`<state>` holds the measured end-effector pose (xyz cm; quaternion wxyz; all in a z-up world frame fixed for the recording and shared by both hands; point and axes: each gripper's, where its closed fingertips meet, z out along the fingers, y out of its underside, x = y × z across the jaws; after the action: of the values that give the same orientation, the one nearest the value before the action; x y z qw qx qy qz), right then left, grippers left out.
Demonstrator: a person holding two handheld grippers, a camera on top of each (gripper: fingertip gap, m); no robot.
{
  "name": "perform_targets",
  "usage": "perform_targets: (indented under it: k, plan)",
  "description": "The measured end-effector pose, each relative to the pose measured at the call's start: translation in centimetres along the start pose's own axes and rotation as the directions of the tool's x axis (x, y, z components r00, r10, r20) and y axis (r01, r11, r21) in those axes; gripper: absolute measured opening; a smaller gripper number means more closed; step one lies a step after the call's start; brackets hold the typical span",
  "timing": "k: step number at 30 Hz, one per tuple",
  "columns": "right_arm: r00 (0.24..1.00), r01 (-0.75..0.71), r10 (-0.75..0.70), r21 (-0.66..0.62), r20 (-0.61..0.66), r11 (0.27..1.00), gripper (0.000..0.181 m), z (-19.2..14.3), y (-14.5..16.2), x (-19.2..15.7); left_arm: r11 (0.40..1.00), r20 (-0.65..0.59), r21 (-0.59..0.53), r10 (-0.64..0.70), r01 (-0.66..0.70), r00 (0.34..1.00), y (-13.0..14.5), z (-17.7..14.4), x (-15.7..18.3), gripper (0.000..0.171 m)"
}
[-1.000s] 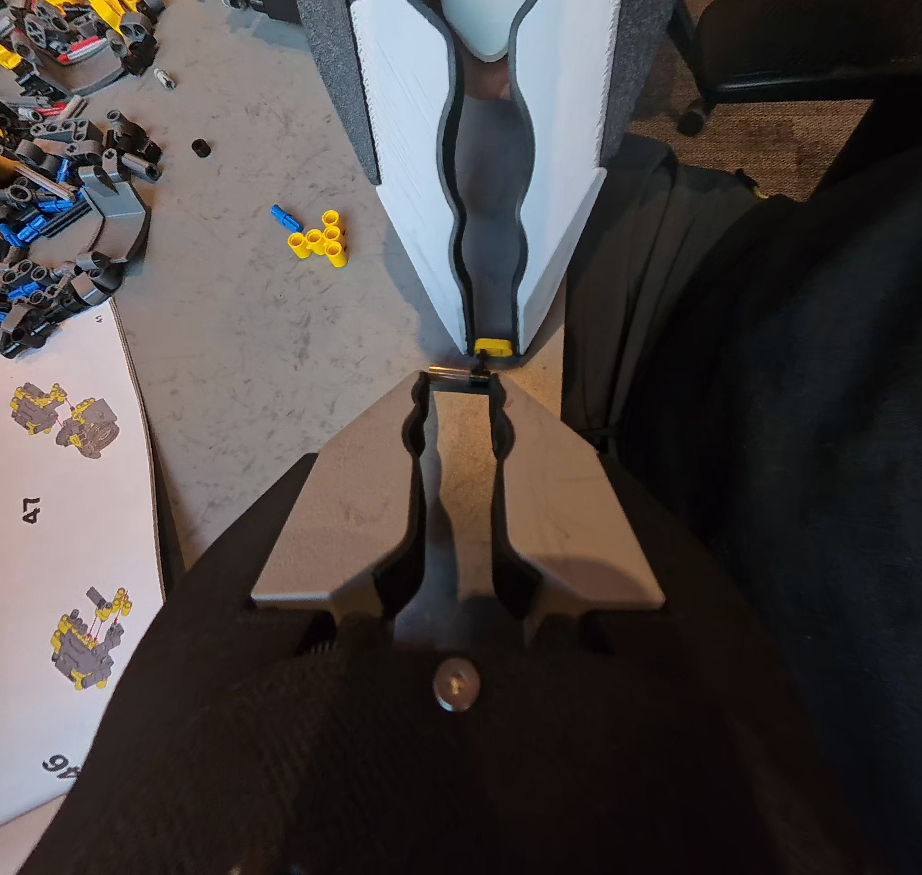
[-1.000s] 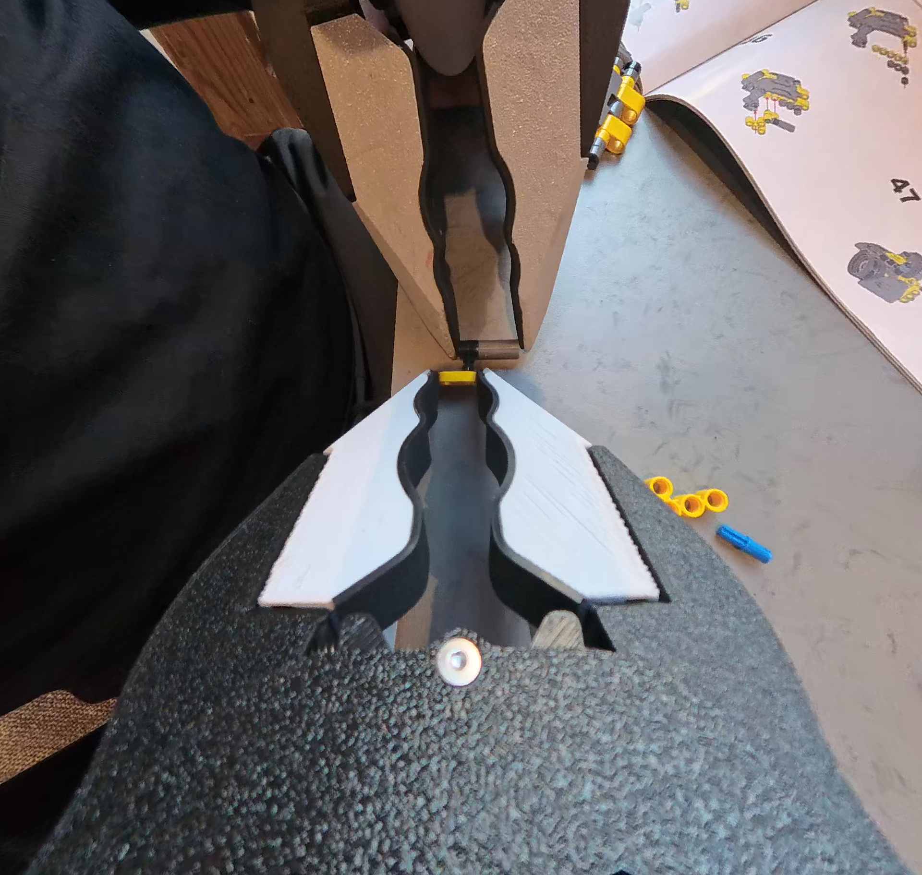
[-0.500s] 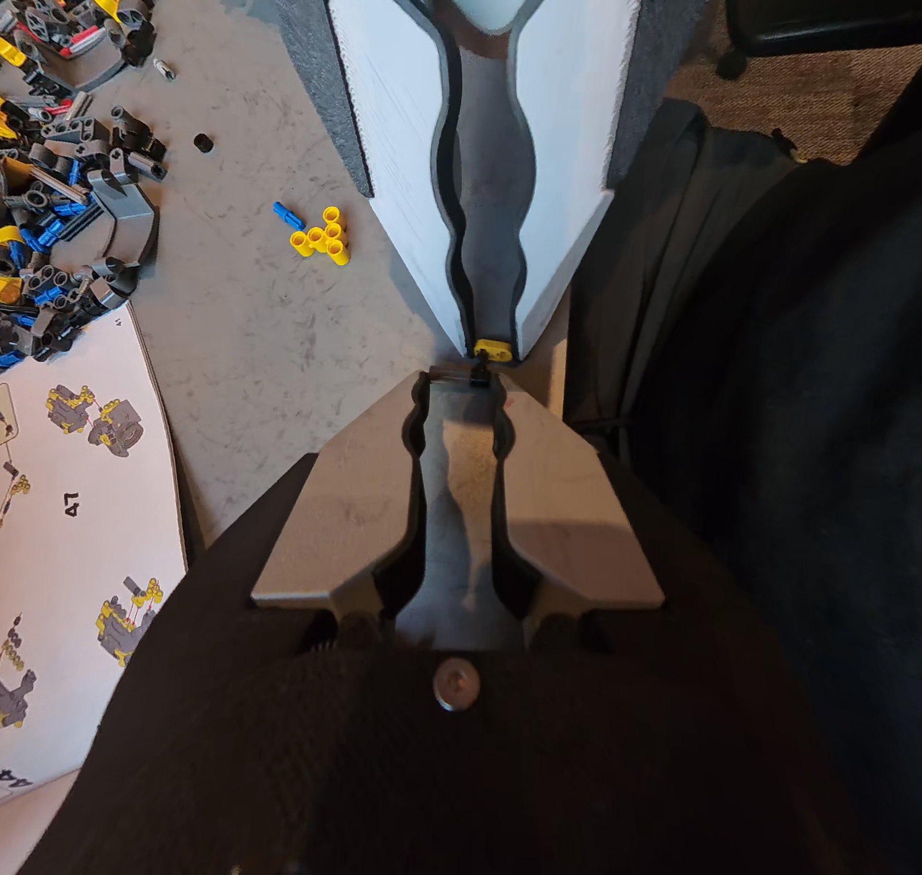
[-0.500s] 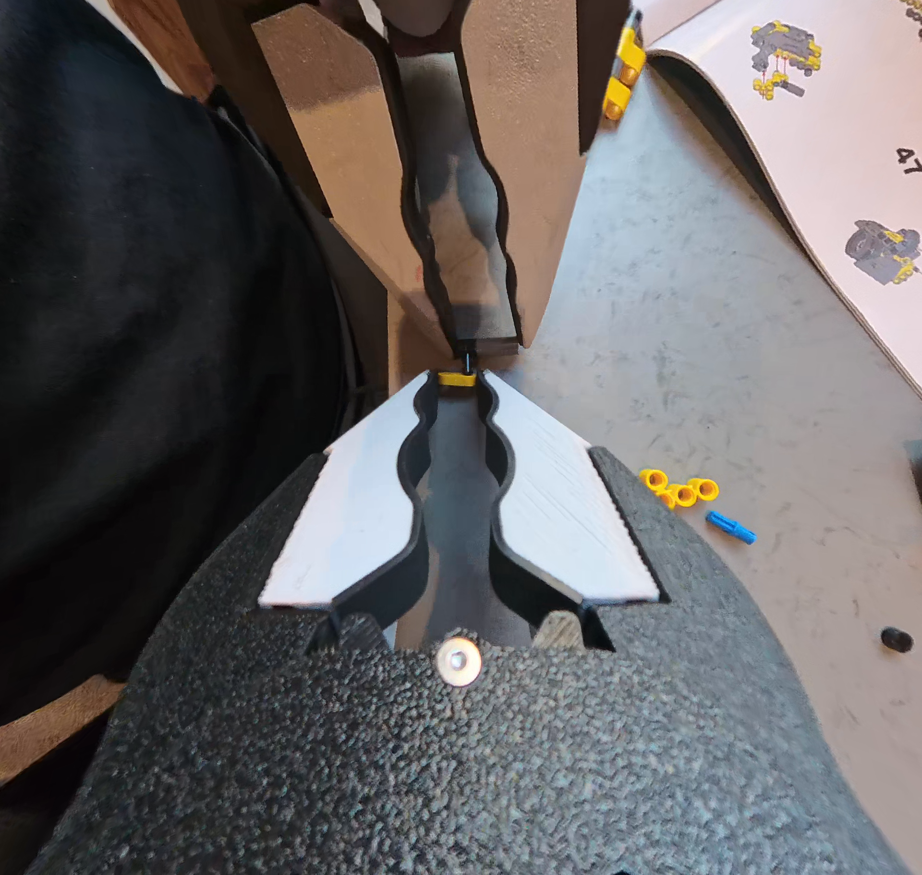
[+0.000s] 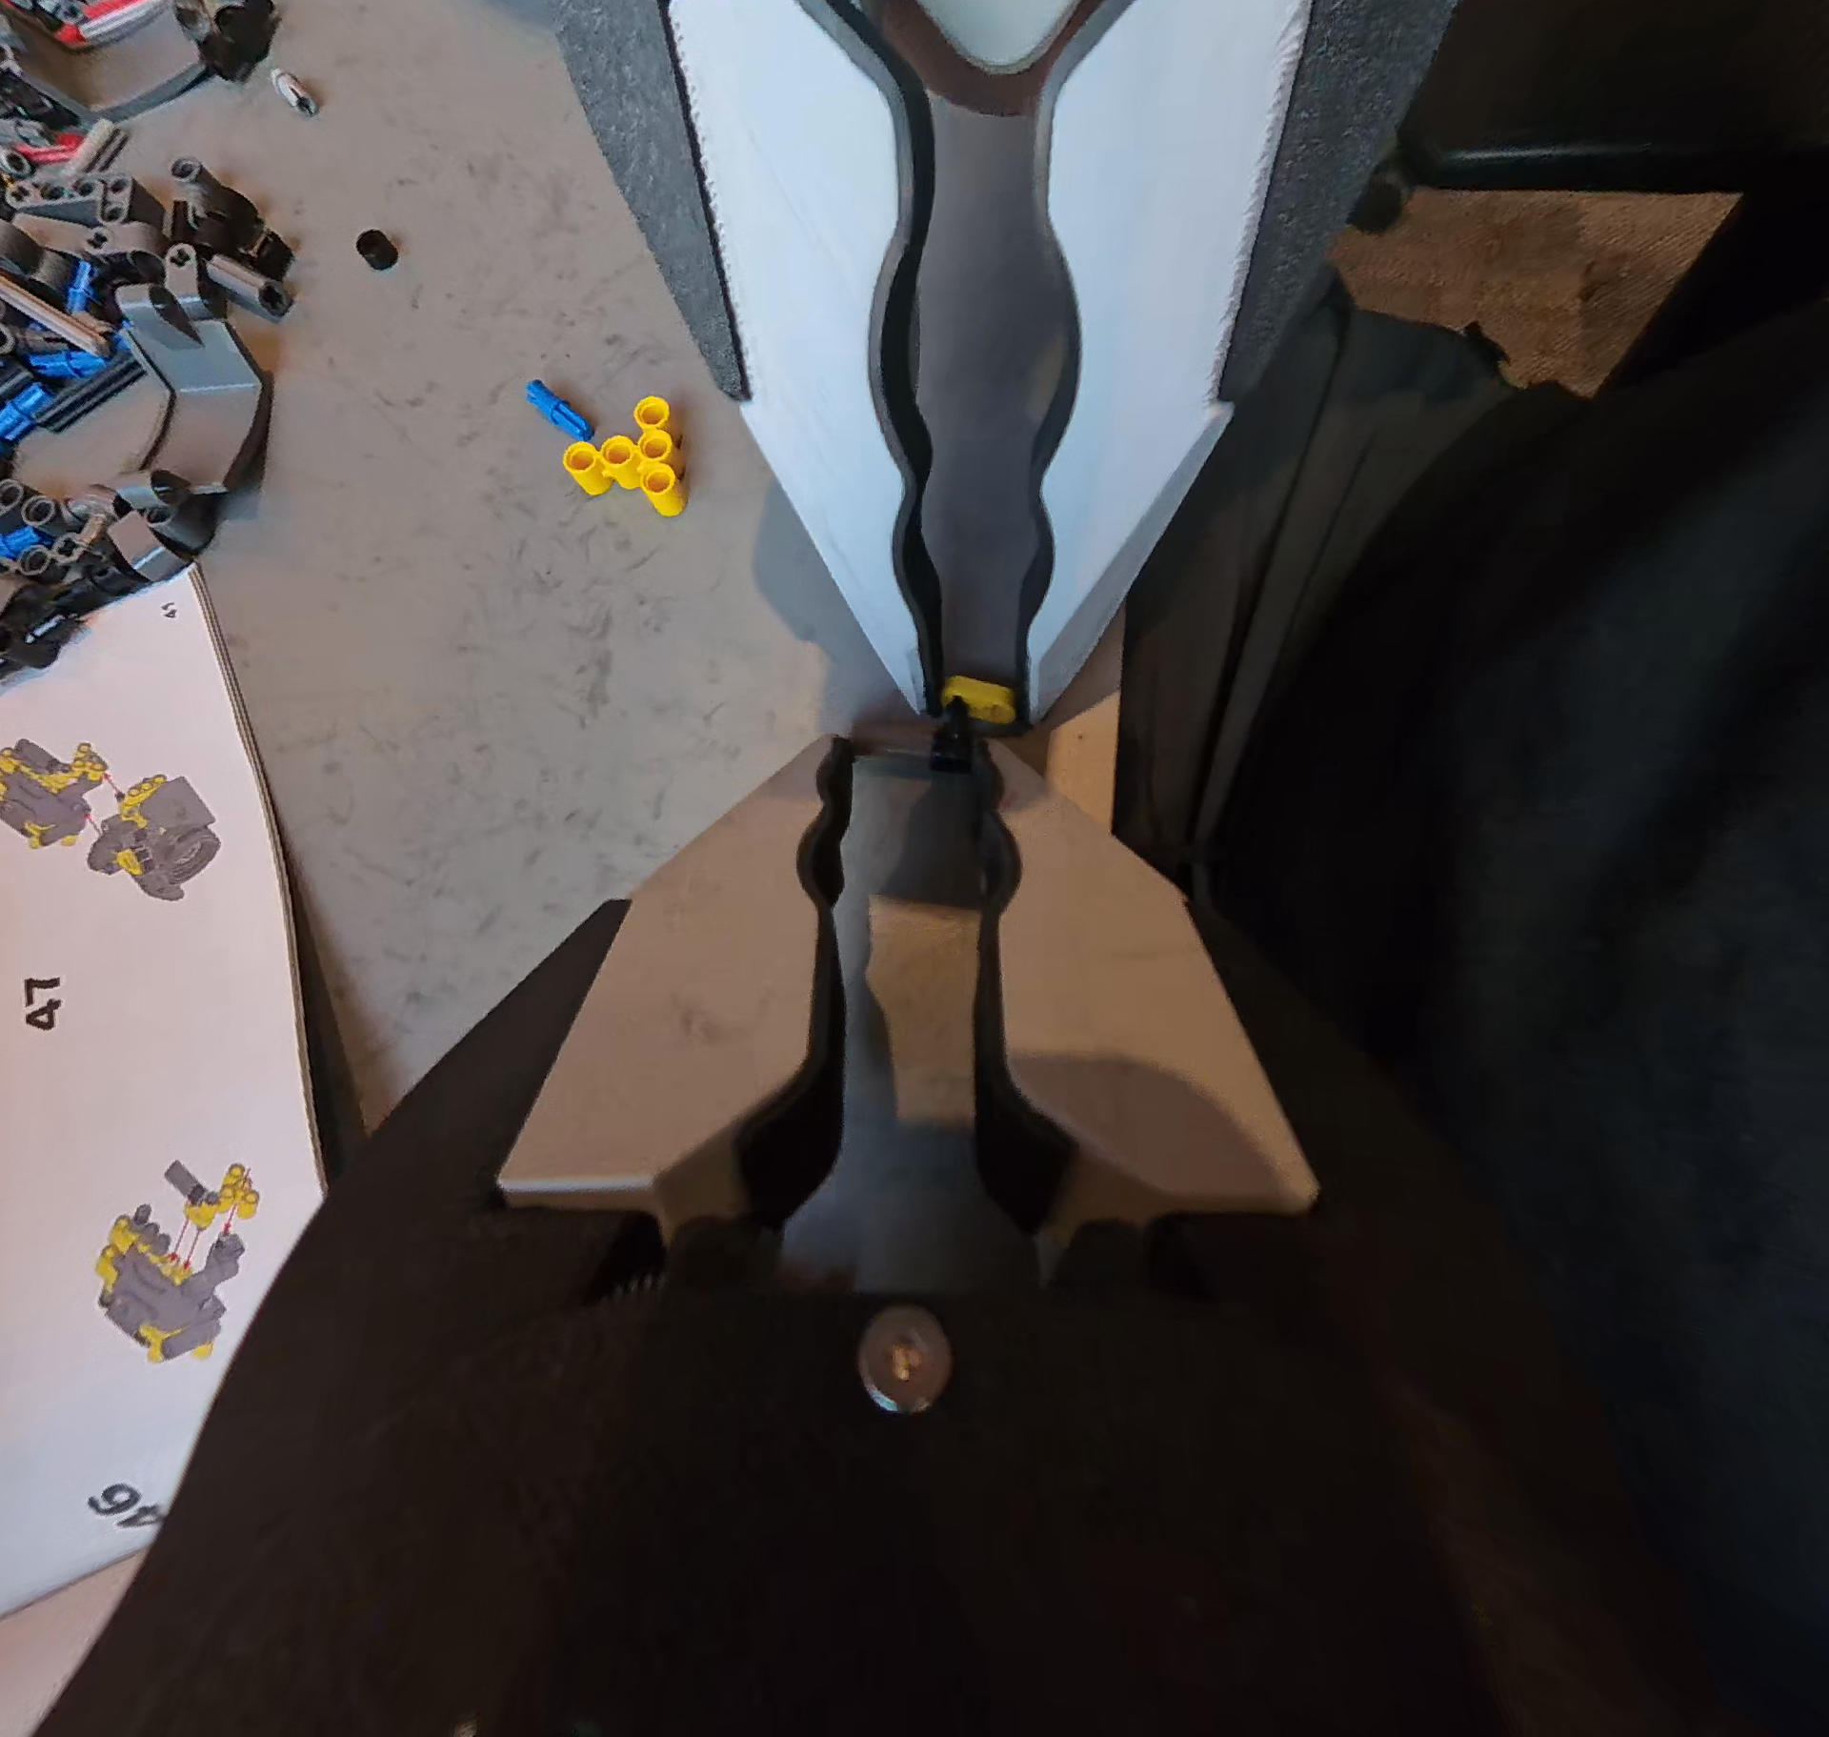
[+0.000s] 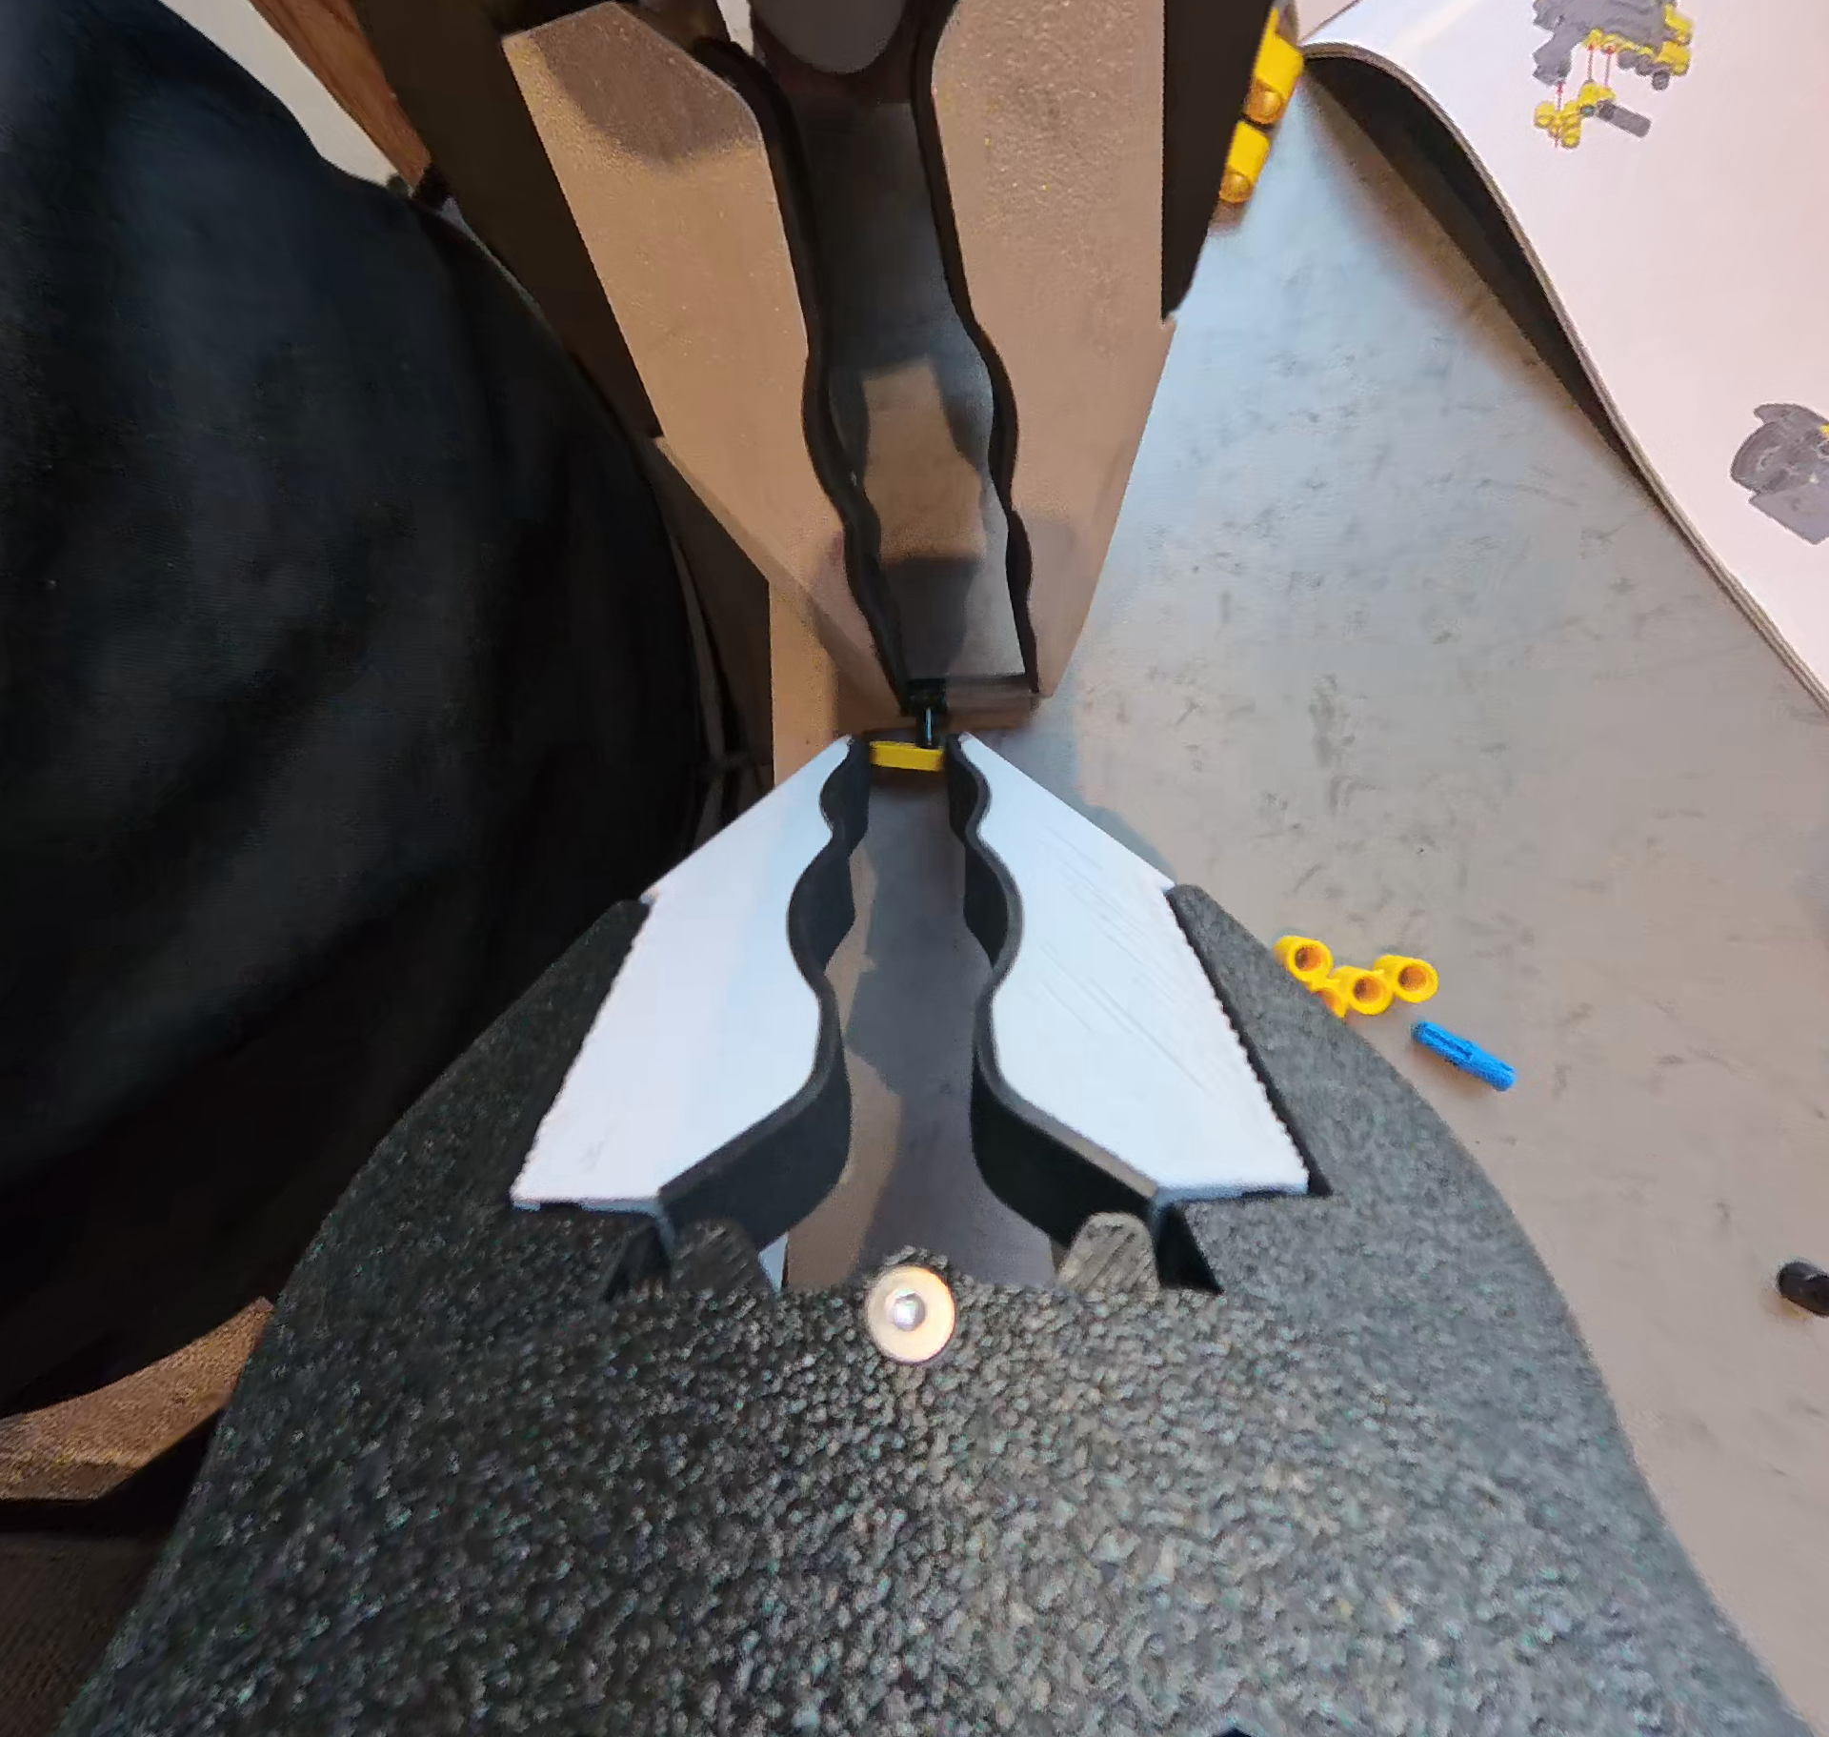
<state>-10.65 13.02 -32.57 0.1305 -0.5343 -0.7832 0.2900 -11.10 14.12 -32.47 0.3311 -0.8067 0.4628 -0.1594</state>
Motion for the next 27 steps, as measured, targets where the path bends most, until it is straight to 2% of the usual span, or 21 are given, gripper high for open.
perform_targets:
  k: [1, 11, 15, 22, 27]
  plan:
    - [1.0, -0.002, 0.002, 0.01, -0.001, 1.0, 0.014, 0.0, 0.0, 0.0, 1.0, 0.0, 0.002, 0.0, 0.0, 1.0, 0.0, 0.0, 0.0, 0.021]
    - [0.999, 0.028, -0.028, 0.002, -0.041, 1.0, 0.016, -0.5, -0.4, 0.3, 1.0, 0.003, -0.012, 0.019, -0.019, 1.0, 0.0, 0.0, 0.1, 0.021]
    - [0.999, 0.017, -0.017, -0.003, -0.045, 1.0, 0.023, -0.5, -0.1, 0.3, 1.0, 0.0, -0.008, 0.015, -0.015, 1.0, 0.0, 0.0, 0.1, 0.021]
    - [0.993, -0.078, 0.084, 0.072, -0.081, 0.994, 0.029, -1.9, 0.0, 0.0, 1.0, -0.003, -0.001, 0.006, -0.006, 1.0, 0.0, 0.0, 0.0, 0.021]
    - [0.975, -0.179, 0.19, 0.102, -0.118, 0.979, 0.028, -1.4, 0.6, 0.2, 1.0, 0.0, 0.0, 0.005, -0.005, 1.0, 0.0, 0.0, 0.0, 0.021]
